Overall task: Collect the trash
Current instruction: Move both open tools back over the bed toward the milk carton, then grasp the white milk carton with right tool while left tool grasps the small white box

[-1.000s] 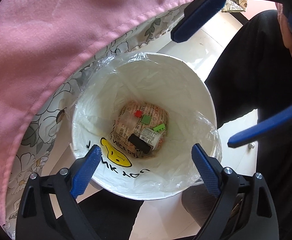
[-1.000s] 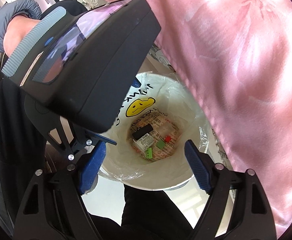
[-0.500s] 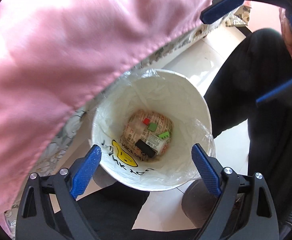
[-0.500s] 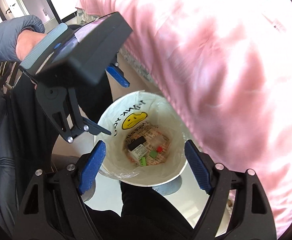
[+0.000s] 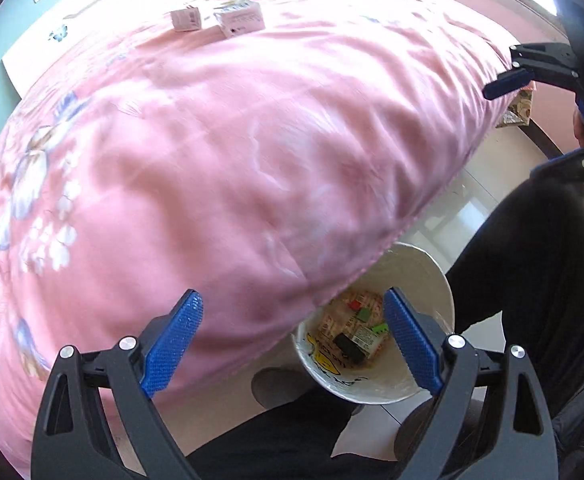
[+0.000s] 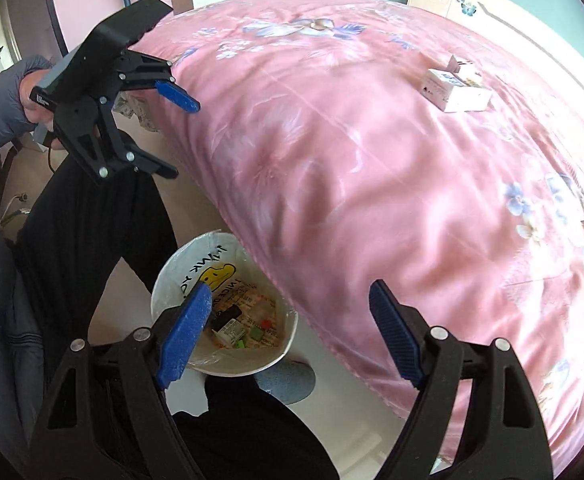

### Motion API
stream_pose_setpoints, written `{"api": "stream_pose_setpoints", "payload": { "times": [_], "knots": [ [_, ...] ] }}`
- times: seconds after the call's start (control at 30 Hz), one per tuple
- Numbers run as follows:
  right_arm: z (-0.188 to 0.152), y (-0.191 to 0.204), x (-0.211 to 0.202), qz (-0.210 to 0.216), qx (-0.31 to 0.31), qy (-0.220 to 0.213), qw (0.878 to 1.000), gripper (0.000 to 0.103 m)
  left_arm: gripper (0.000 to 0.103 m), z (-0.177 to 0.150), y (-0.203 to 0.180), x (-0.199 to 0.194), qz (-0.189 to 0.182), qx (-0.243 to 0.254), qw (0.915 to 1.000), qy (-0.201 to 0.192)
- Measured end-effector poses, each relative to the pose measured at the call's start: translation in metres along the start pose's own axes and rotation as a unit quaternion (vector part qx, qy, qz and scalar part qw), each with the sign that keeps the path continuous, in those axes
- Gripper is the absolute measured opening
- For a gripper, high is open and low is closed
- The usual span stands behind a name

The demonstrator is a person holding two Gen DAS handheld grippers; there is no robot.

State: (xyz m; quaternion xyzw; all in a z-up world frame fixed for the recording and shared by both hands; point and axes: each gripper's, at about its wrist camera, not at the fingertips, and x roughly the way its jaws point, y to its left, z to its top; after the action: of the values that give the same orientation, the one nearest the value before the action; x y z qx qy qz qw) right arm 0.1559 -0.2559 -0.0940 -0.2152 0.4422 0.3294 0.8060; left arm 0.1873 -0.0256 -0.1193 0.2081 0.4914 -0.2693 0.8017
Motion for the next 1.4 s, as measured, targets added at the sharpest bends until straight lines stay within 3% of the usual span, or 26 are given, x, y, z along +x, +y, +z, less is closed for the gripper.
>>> {"api": "stream_pose_setpoints", "payload": {
  "times": [0.33,0.77,0.97,1.2,1.4],
  "knots": [
    [0.015,-0.05,-0.025,-0.029,0.06,-0.028,0.997,0.084,0.093,0.045,0.043,-0.031,0.036,-0.008,0.9985,-0.041],
    [0.069,-0.094,0.001,-0.043,0.095,-0.037,0.994,0.086,0.093,0.105,0.087,-0.03,0.056,0.015,0.997,-0.051],
    [0.113,-0.12,0.027,-0.055,0.109,-0.037,0.992,0.086,0.093,0.135,0.11,-0.018,0.047,0.029,0.9971,-0.052],
    [0.166,-0.158,0.065,-0.069,0.171,-0.041,0.982,0.086,0.093,0.18,0.14,0.005,0.044,0.032,0.9971,-0.053],
    [0.198,-0.171,0.095,-0.073,0.182,-0.033,0.98,0.086,0.093,0.223,0.157,0.032,0.007,0.048,0.9973,-0.055]
  ]
}}
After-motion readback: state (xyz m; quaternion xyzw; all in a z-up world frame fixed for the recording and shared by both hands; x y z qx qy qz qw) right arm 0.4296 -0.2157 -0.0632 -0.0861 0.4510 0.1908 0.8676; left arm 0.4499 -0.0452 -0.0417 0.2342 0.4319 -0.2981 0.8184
